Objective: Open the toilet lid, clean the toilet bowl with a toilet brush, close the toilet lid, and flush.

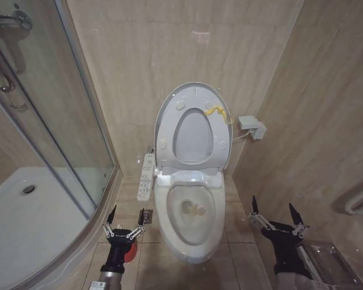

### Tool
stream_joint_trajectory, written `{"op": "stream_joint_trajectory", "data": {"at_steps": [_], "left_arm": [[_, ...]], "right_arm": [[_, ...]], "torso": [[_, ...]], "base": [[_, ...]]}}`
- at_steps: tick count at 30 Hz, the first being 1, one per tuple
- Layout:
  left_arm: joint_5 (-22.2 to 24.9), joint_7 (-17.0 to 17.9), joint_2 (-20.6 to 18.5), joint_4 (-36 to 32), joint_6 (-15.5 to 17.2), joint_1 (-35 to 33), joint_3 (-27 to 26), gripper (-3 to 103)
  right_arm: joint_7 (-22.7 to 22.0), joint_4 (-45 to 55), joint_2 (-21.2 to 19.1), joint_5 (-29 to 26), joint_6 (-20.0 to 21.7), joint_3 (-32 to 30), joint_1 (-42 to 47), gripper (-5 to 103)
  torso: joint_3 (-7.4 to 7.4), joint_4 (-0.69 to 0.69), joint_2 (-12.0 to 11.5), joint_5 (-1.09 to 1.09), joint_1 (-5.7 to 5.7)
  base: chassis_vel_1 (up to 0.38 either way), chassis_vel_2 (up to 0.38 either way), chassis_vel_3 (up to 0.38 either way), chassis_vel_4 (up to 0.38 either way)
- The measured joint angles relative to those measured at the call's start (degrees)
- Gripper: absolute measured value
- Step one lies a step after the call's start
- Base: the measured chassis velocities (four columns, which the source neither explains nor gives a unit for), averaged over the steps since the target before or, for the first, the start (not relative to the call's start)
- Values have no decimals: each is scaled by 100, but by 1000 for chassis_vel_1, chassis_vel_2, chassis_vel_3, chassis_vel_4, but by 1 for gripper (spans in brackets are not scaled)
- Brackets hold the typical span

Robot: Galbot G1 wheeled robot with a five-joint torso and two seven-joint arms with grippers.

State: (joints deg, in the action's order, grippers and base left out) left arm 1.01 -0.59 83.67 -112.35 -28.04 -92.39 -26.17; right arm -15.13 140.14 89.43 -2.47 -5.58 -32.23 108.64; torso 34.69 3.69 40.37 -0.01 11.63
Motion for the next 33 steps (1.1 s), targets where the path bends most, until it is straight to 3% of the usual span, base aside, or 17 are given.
{"op": "stream_joint_trajectory", "data": {"at_steps": [8,9,16,17,18,22,24,26,29,33], "left_arm": [[-140,-18,61,15,-297,211,-71,100],[-140,-20,61,15,-333,242,-103,87],[-98,-169,21,-21,-536,404,-139,87],[-53,-267,19,-32,-638,461,-134,94],[14,-348,10,-61,-681,481,-113,94],[199,-578,-35,-134,-645,389,-78,94],[285,-655,-51,-134,-595,323,-104,100],[585,-769,-132,-133,-350,78,-156,100],[692,-791,-196,-69,-82,-211,-262,100],[697,-631,-259,260,-165,-455,-351,100]], "right_arm": [[2,0,0,0,0,2,0,100],[2,0,0,0,0,2,0,100],[3,0,0,0,0,2,0,100],[3,0,0,0,0,2,0,100],[3,0,0,0,0,2,0,100],[3,0,0,0,0,2,0,100],[2,0,0,0,0,2,0,100],[3,0,0,0,0,2,0,100],[3,0,0,0,0,2,0,100],[2,0,0,0,0,2,0,100]], "torso": [[0,-1,0,1,0],[0,-1,0,0,0],[0,-2,0,0,0],[0,-1,-1,1,0],[0,-1,-1,0,0],[0,-1,-1,1,0],[0,-2,-1,1,0],[0,-2,-1,1,0],[0,-3,-1,0,0],[0,-2,0,2,-1]], "base": [[0,0,0,0],[0,0,0,0],[0,0,0,0],[0,0,0,0],[0,0,0,0],[0,0,0,0],[0,0,0,0],[0,0,0,0],[0,0,0,0],[0,0,0,0]]}}
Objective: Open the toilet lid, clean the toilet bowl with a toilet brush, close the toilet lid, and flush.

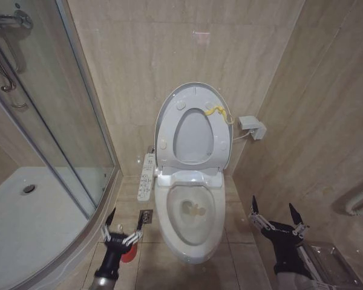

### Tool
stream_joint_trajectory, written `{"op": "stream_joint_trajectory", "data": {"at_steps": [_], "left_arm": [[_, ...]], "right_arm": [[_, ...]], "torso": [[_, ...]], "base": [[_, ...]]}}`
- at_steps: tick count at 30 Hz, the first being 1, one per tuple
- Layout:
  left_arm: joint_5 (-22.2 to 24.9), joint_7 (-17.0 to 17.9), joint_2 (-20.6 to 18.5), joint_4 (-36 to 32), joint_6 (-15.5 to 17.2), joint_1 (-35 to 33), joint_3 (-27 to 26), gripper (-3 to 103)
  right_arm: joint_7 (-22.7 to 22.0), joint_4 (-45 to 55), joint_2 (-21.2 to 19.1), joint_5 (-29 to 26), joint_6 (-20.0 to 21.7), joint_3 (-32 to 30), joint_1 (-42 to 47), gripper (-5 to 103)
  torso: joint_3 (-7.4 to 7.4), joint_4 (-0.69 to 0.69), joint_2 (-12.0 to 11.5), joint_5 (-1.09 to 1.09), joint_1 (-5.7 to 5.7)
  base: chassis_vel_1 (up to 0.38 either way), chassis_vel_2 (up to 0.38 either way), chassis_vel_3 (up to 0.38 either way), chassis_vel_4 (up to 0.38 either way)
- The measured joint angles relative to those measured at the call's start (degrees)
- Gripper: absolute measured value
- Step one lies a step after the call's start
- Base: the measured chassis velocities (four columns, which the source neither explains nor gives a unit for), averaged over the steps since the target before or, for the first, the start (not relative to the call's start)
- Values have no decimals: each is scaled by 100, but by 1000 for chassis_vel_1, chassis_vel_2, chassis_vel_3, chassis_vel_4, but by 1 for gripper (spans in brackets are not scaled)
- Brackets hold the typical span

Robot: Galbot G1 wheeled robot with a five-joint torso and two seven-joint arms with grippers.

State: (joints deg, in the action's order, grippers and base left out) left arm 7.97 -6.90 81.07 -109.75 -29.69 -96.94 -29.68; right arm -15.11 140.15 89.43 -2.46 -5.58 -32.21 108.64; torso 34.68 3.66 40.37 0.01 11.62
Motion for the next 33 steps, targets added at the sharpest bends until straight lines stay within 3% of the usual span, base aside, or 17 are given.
{"op": "stream_joint_trajectory", "data": {"at_steps": [5,6,8,14,21,26,30,33], "left_arm": [[-102,160,-1,764,-381,-302,-112,100],[-106,185,30,1008,-505,-293,-129,90],[-132,158,66,1388,-681,-233,-208,90],[-25,-188,-45,2566,-1101,453,-450,94],[177,-633,-300,3749,-1222,1608,-499,95],[410,-920,-450,4350,-1229,2019,-359,95],[535,-1285,-532,5324,-1542,2570,-347,94],[579,-1411,-565,5689,-1616,2817,-340,94]], "right_arm": [[0,0,0,0,0,0,0,100],[0,0,0,0,0,0,0,100],[1,0,0,0,0,0,0,100],[0,0,0,0,0,0,0,100],[0,0,0,0,0,0,0,100],[0,0,0,0,0,1,0,100],[0,0,0,0,0,0,0,100],[0,0,0,0,0,0,0,100]], "torso": [[0,-1,0,-1,0],[0,0,0,-1,0],[0,-1,0,1,0],[0,1,0,0,0],[1,2,-1,0,2],[1,0,-1,0,2],[1,0,-1,1,2],[1,0,-1,-1,2]], "base": [[0,0,0,0],[0,0,0,0],[0,0,0,0],[0,0,0,0],[0,0,0,0],[0,0,0,0],[0,0,0,0],[0,0,0,0]]}}
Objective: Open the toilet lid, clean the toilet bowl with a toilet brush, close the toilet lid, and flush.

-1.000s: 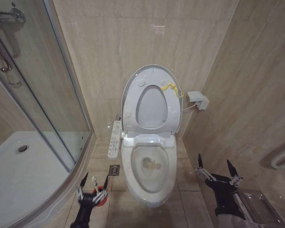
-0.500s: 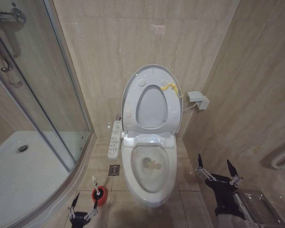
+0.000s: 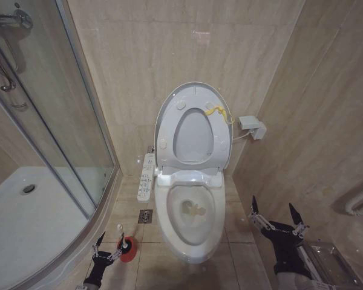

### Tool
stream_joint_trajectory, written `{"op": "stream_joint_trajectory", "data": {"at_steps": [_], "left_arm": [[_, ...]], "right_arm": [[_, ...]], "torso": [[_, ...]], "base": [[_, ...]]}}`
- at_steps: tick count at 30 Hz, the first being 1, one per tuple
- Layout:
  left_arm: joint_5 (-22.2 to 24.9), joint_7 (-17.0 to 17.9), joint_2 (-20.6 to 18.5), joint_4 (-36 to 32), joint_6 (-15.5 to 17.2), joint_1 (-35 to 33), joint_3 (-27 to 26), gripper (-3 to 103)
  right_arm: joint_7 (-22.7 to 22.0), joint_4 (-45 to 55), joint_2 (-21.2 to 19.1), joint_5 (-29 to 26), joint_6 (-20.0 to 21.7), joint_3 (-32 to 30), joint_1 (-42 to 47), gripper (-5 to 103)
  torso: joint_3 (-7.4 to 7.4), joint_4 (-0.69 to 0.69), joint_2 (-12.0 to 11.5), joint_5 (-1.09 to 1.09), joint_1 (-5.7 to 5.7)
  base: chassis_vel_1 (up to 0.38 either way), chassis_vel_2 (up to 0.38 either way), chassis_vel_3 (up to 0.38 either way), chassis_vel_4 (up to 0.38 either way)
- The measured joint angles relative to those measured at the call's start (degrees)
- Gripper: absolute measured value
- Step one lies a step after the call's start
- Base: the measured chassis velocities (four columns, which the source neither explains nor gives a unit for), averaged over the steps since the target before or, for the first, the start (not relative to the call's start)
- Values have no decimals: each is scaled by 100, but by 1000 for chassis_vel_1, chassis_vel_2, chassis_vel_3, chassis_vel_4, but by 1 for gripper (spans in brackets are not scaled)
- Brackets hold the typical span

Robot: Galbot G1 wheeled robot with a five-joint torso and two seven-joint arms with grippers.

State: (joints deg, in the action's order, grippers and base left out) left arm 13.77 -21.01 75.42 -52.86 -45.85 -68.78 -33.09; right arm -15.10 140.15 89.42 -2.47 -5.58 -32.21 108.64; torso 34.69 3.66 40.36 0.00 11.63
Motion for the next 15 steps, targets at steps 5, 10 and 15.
{"op": "stream_joint_trajectory", "data": {"at_steps": [5,10,15], "left_arm": [[37,-172,-41,311,-62,409,40,90],[90,-322,-68,445,-61,693,159,92],[111,-432,-75,701,-59,959,232,92]], "right_arm": [[0,0,0,0,0,0,0,100],[0,0,1,0,0,0,0,100],[0,0,0,0,0,0,0,100]], "torso": [[0,2,0,-1,0],[0,1,0,-1,0],[0,2,0,0,0]], "base": [[0,0,0,0],[0,0,0,0],[0,0,0,0]]}}
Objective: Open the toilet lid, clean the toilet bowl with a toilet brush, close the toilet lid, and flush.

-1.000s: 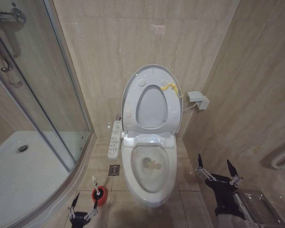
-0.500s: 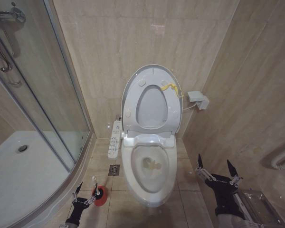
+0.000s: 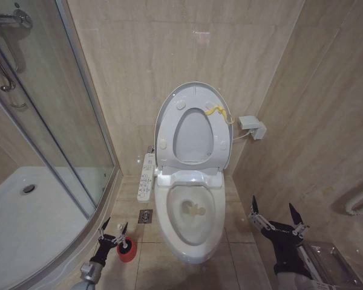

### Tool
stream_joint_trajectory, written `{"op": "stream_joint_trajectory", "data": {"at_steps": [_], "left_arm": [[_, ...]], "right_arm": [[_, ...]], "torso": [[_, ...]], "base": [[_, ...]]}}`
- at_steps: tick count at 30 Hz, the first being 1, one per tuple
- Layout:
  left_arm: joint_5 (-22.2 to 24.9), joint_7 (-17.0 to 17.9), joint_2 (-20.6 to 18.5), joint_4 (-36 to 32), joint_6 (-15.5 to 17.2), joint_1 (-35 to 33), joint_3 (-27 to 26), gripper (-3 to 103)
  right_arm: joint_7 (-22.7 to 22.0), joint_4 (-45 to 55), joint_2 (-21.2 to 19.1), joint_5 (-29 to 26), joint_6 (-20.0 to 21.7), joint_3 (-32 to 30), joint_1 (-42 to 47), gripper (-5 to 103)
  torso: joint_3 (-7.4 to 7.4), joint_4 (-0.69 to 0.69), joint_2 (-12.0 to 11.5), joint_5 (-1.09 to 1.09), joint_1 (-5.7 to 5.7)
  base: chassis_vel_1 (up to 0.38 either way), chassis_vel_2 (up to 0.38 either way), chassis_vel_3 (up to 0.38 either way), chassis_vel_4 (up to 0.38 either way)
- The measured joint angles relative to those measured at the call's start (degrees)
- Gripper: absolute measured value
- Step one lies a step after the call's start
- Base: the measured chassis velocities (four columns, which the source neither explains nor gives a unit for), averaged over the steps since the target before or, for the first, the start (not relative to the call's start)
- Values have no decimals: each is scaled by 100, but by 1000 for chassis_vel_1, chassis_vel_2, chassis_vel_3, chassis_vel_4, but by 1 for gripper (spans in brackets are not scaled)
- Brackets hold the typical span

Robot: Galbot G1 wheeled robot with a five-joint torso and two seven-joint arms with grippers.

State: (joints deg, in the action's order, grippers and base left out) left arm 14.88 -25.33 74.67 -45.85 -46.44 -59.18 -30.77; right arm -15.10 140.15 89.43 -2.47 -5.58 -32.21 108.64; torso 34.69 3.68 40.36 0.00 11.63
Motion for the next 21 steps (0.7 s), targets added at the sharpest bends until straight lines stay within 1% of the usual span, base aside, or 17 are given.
{"op": "stream_joint_trajectory", "data": {"at_steps": [1,2,9,10,14,17,18,21], "left_arm": [[0,0,0,0,0,0,0,92],[0,0,8,33,8,27,1,94],[81,-31,57,20,64,-29,-6,94],[124,-64,59,-22,84,-70,0,86],[176,-101,76,-150,146,-199,4,86],[198,-119,84,-197,167,-252,-2,86],[203,-92,79,-240,211,-297,0,59],[217,7,73,-281,254,-354,-11,59]], "right_arm": [[0,0,0,0,0,0,0,100],[0,0,0,0,0,0,0,100],[0,0,0,0,0,0,0,100],[0,0,0,0,0,0,0,100],[0,0,0,0,0,0,0,100],[0,0,0,0,0,0,0,100],[0,0,0,0,0,0,0,100],[0,0,0,0,0,0,0,100]], "torso": [[0,0,0,0,0],[0,0,0,0,0],[0,-1,0,0,-1],[-1,0,0,0,-1],[-1,-2,0,0,-1],[-1,0,0,0,-1],[-1,0,0,0,-1],[-1,-2,0,0,-1]], "base": [[0,0,0,0],[0,0,0,0],[0,0,0,0],[0,0,0,0],[0,0,0,0],[0,0,0,0],[0,0,0,0],[0,0,0,0]]}}
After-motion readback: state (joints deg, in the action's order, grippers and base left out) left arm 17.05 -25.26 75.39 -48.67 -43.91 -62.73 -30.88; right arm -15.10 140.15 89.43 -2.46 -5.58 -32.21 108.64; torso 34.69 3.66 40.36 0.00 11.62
